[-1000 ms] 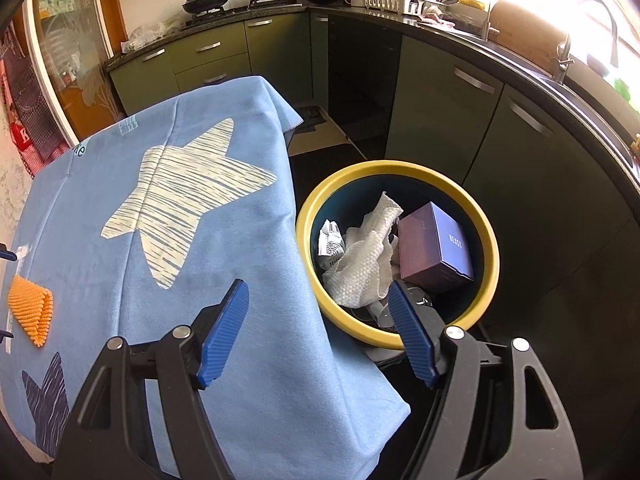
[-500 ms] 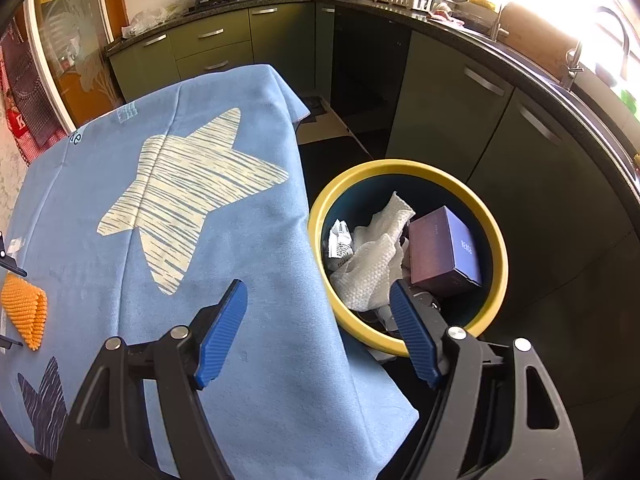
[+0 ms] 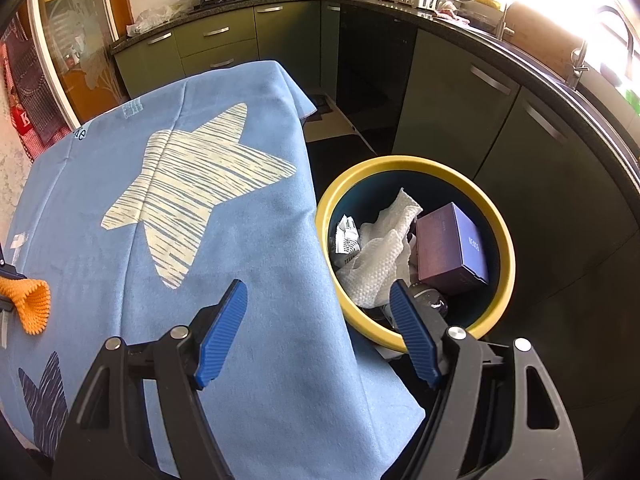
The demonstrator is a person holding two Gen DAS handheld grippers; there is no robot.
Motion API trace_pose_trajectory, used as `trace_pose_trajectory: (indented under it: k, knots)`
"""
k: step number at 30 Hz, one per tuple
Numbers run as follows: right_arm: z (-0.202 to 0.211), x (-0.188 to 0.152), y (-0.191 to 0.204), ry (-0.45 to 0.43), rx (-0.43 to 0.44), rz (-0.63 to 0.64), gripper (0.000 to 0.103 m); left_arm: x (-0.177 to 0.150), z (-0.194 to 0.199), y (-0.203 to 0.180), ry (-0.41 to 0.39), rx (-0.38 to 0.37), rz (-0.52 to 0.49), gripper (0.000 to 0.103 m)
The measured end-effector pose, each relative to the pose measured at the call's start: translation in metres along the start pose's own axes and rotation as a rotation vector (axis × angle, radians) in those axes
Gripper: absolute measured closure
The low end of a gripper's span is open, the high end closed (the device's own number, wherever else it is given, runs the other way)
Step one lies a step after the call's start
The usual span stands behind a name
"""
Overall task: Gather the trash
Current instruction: 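Grasp the orange mesh fruit sleeve with the left tool and lift it, then carry the orange mesh sleeve over the bin and open the left tool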
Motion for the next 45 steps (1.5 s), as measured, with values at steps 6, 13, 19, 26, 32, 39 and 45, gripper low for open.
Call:
trace_pose_trajectory:
  k: [6,13,19,26,32,39,45]
  knots:
    - [0.005,-0.003,-0.006,-0.006,0.007,-0.002,0.033,0.01,0.019,-0.008,-0.009,0.094,0.022,0.089]
    - [0.018,-0.013,-0.025,-0.019,-0.018,-0.006,0.033,0.057,0.043,-0.024,-0.056,0.166,0.103,0.089]
    - [0.036,-0.027,-0.056,-0.05,-0.043,-0.046,0.033,0.133,0.045,-0.04,-0.114,0.099,0.187,0.089]
    - [0.058,-0.053,-0.101,-0.092,-0.048,-0.13,0.033,0.247,0.006,-0.06,-0.125,-0.015,0.271,0.089]
    - [0.063,-0.081,-0.137,-0.102,-0.03,-0.219,0.032,0.341,-0.047,-0.072,-0.113,-0.079,0.386,0.088]
    - [0.059,-0.097,-0.157,-0.101,-0.008,-0.273,0.032,0.404,-0.113,-0.075,-0.091,-0.04,0.533,0.083]
    - [0.054,-0.099,-0.161,-0.098,0.005,-0.283,0.031,0.414,-0.165,-0.066,-0.058,-0.017,0.715,0.064]
Point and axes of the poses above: each gripper's, at about its wrist camera, not at the fingertips, and z roughly against the way its jaws point, y to its left, x to its top, the point moved 2 cm from there along -z, roughly the way its jaws point, and after that the axes turned 4 degrees about x, right-handed, at the moved point
